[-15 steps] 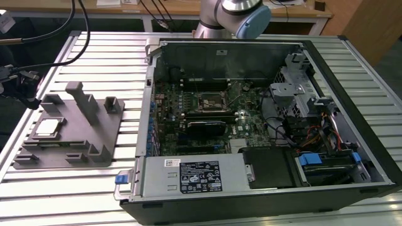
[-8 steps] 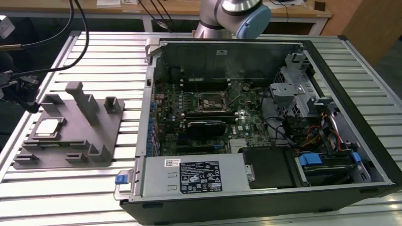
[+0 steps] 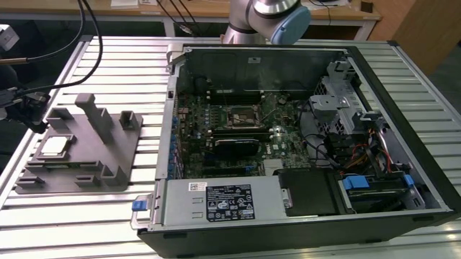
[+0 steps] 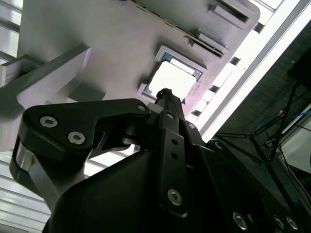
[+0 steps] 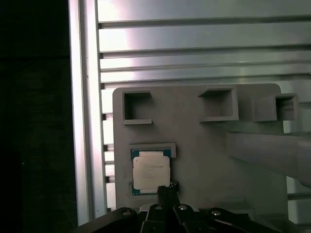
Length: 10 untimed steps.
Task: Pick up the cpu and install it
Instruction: 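Pick up the cpu and move it towards the insertion slot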
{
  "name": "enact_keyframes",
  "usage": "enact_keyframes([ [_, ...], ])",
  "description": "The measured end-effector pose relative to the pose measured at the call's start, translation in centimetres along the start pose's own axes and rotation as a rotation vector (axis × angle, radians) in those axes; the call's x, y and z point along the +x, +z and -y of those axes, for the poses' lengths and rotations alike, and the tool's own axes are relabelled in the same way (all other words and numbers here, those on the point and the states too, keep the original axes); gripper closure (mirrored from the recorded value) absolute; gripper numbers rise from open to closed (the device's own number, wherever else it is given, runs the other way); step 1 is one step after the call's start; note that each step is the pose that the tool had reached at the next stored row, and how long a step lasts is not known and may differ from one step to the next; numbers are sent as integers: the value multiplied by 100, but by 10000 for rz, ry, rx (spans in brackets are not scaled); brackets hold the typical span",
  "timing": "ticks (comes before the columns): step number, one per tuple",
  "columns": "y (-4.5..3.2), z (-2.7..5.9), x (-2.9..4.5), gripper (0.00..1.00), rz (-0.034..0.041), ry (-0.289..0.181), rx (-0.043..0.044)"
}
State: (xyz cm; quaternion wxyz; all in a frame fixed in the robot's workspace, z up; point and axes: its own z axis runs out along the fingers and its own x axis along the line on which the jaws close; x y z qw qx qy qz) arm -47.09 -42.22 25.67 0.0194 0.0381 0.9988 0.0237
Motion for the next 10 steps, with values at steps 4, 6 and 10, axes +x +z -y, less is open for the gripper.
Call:
enact_keyframes([
  [4,35,2,6,89,-1,0,0],
  [6,52,3,8,89,-1,0,0],
  [10,100,7,14,89,0,1,0],
])
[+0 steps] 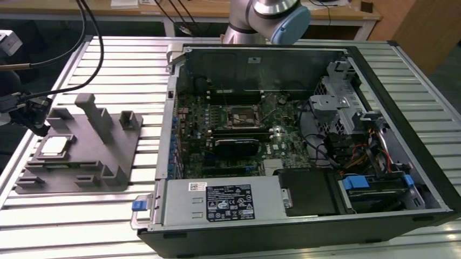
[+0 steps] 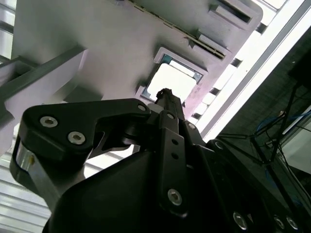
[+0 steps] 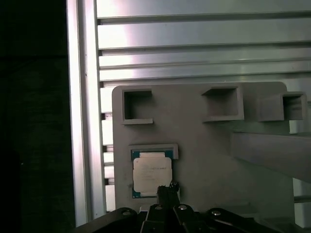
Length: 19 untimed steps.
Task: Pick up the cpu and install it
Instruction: 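Pick up the cpu and move it towards the insertion slot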
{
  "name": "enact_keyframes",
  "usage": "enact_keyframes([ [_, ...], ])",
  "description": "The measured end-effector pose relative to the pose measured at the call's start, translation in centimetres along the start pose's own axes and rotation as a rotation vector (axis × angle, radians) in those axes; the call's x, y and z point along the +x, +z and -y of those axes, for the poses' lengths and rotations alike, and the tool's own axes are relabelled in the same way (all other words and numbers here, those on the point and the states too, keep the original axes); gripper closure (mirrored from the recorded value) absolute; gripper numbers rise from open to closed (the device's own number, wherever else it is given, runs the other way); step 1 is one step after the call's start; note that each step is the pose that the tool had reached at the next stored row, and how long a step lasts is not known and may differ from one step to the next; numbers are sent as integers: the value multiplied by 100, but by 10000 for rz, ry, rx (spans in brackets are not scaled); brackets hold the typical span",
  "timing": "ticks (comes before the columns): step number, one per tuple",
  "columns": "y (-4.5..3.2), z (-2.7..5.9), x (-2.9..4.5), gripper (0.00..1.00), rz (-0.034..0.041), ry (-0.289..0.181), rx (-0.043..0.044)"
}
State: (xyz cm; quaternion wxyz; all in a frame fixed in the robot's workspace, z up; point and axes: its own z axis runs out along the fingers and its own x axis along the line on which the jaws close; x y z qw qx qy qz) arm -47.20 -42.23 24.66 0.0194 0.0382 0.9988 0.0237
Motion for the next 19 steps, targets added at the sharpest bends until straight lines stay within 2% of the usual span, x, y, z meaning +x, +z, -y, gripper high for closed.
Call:
enact_keyframes([
  [19,271,21,111,89,-2,0,1],
])
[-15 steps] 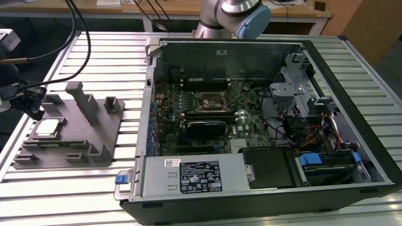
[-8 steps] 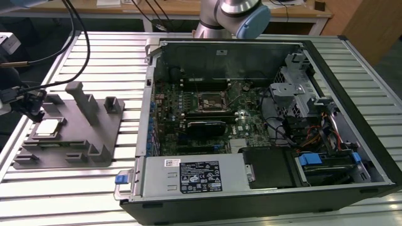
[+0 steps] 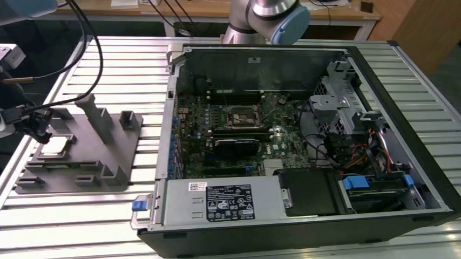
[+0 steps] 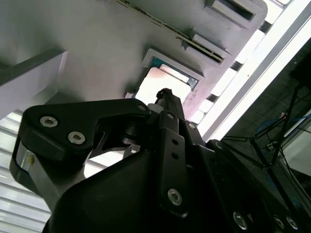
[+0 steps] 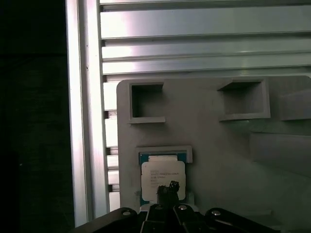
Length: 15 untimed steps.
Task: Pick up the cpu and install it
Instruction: 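Pick up the cpu and move it towards the insertion slot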
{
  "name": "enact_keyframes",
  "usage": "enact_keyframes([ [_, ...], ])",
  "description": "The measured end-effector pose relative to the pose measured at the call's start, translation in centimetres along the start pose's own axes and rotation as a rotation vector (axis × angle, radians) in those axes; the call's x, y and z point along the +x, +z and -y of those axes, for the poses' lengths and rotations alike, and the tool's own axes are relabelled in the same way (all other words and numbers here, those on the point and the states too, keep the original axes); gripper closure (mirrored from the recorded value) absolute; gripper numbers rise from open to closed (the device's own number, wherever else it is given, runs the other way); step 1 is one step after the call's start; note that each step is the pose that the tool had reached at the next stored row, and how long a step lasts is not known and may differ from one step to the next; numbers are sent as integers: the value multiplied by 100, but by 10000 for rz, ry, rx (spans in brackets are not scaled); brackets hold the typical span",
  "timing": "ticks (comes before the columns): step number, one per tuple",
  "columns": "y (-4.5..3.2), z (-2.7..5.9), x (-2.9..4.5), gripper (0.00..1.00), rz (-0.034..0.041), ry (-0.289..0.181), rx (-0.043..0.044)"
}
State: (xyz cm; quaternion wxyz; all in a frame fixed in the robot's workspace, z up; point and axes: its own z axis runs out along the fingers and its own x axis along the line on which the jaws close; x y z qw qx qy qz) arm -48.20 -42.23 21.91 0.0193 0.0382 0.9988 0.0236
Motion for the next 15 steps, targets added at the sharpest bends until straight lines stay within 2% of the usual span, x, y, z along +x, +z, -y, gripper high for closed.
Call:
enact_keyframes([
  [15,169,11,39,89,-2,-19,0],
])
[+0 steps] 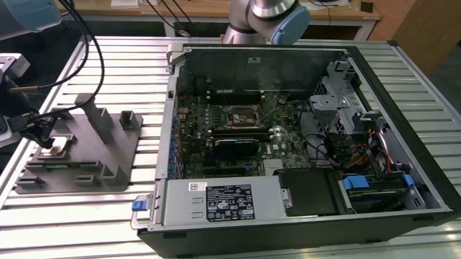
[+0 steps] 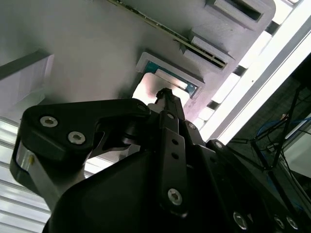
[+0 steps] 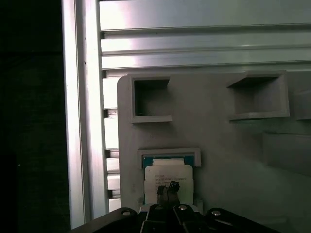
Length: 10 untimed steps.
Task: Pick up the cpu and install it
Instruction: 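Pick up the cpu and move it towards the insertion slot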
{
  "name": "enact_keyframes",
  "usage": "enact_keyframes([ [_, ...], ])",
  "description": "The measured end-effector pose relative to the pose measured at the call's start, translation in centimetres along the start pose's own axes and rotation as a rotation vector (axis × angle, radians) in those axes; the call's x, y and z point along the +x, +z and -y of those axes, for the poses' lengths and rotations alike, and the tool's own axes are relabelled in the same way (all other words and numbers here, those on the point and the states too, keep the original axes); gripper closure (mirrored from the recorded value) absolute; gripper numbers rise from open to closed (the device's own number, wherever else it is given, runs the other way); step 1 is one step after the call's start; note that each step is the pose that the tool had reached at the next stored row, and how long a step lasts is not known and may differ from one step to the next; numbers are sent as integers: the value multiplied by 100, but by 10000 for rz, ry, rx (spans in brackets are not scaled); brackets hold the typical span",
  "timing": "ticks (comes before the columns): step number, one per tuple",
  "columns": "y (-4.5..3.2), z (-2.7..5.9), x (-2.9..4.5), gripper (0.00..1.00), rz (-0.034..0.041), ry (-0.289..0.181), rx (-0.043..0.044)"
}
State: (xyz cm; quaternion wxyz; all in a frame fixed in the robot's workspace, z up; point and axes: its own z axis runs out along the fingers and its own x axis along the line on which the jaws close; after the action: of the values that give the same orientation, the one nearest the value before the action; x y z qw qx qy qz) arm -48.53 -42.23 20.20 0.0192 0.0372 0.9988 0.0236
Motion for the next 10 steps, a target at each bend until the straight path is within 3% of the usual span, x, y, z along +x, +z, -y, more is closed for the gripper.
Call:
enact_keyframes([
  [7,1,0,0,89,1,-8,-1],
  [10,2,0,0,77,1,-10,-1],
])
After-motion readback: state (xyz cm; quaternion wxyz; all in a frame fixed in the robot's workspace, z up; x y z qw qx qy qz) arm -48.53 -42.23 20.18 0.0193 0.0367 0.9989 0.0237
